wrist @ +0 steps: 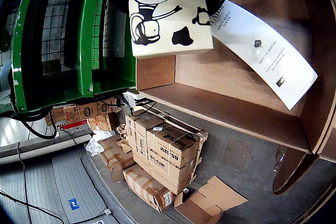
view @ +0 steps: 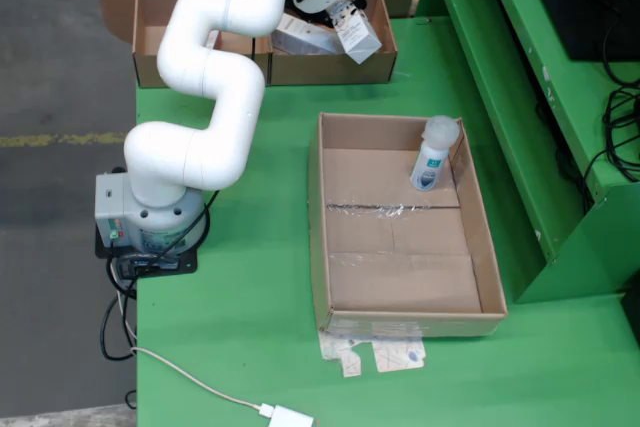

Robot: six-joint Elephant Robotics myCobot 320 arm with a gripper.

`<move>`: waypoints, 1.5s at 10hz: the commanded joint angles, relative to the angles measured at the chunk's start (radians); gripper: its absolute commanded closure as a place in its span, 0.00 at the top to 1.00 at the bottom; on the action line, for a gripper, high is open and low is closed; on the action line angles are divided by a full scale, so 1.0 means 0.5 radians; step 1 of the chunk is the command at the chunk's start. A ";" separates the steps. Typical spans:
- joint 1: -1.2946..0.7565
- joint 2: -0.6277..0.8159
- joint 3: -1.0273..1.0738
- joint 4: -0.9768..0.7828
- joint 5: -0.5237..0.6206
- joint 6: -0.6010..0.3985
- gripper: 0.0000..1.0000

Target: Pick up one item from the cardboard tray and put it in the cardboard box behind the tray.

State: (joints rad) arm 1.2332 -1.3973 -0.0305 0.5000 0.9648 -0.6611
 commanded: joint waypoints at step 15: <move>-0.006 0.063 0.061 0.024 -0.023 -0.018 1.00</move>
State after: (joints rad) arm 1.2332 -1.3973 -0.0305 0.5000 0.9648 -0.6625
